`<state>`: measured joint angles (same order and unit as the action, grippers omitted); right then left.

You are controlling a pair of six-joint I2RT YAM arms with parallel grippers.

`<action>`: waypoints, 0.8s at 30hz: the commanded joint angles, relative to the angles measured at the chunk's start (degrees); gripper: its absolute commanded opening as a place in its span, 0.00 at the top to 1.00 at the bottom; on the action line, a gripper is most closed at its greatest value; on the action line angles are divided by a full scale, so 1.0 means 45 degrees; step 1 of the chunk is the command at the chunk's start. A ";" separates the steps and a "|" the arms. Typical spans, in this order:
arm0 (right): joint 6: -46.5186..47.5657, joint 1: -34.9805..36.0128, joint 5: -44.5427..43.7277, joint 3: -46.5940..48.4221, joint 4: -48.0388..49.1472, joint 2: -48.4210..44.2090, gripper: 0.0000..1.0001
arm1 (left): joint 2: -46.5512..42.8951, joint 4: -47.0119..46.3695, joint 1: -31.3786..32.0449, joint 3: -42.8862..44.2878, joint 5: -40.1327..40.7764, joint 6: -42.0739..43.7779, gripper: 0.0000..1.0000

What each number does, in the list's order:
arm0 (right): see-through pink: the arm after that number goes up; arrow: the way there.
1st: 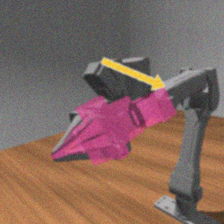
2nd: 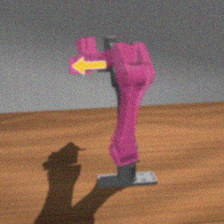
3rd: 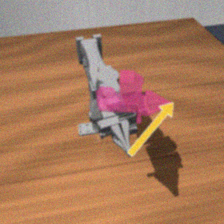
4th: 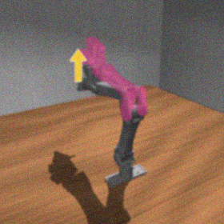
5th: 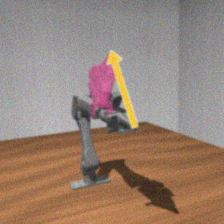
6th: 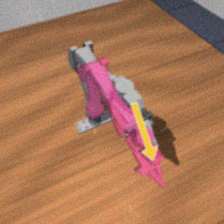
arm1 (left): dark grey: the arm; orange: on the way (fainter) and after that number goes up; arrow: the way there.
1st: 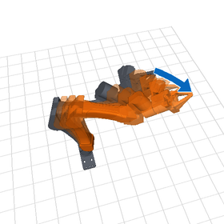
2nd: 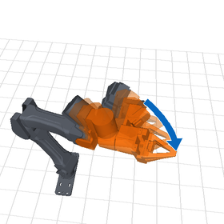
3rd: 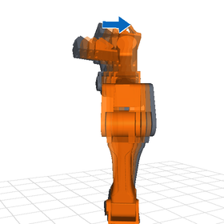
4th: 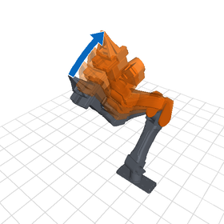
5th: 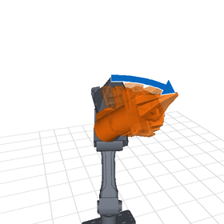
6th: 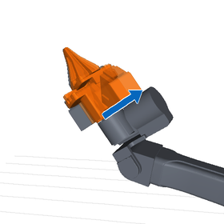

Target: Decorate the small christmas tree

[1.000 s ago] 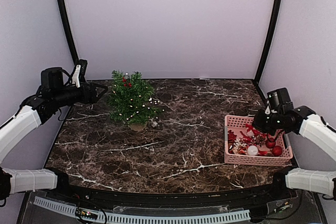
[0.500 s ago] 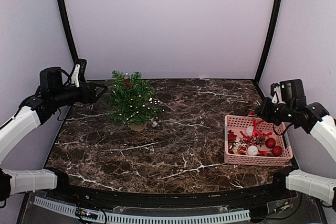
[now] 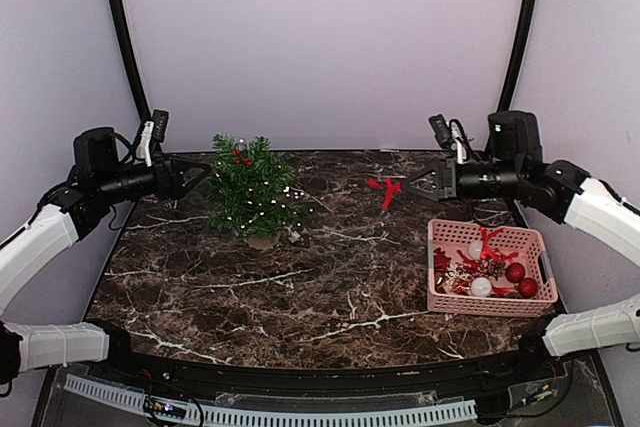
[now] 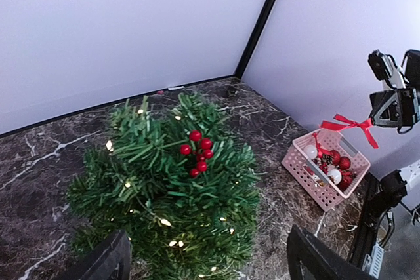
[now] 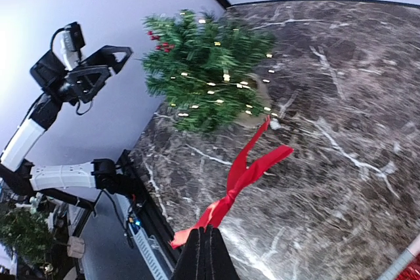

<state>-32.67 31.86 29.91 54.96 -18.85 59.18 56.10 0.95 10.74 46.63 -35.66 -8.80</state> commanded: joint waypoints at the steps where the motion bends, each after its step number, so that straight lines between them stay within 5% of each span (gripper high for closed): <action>1: 0.1949 0.2090 0.0804 0.2863 0.0606 0.2380 1.00 | 0.0242 -0.0881 -0.0044 -0.0032 -0.2107 -0.0267 0.16; 8: 0.4127 0.3662 0.1387 0.6553 0.0270 0.6186 1.00 | 0.0017 -0.1084 -0.0300 -0.0113 -0.1601 -0.1095 0.14; 16: 0.5931 0.4583 0.1055 1.0616 -0.0407 1.0304 1.00 | 0.0498 -0.3409 -0.3009 -0.0959 -0.2611 -0.3964 0.13; 24: 0.7175 0.5358 0.1080 1.3795 -0.1243 1.2715 1.00 | 0.0400 -0.2318 -0.3071 -0.0602 -0.2158 -0.2915 0.15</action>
<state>-4.29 54.54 34.11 111.61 -23.70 115.09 58.74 -9.39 -2.94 42.98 -44.71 -23.16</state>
